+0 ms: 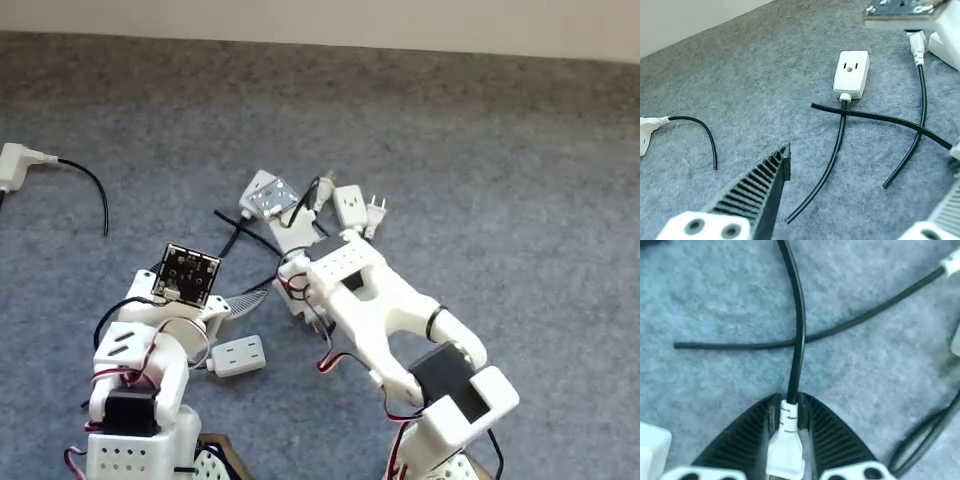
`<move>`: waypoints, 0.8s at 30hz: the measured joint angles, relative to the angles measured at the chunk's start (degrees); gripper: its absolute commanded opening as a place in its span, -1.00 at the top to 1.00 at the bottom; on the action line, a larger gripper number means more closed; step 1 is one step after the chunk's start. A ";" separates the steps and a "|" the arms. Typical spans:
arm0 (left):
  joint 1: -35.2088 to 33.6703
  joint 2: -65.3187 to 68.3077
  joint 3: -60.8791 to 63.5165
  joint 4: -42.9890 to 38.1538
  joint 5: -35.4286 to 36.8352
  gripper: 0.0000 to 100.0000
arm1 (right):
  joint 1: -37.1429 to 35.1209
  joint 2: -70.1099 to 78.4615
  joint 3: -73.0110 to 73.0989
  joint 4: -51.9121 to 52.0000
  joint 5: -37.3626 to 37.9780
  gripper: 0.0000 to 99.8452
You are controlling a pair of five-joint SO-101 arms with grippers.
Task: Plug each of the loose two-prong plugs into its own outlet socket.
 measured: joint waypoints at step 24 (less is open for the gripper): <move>16.35 0.00 -17.05 15.03 5.80 0.09 | -5.27 -62.15 23.91 -2.37 0.09 0.99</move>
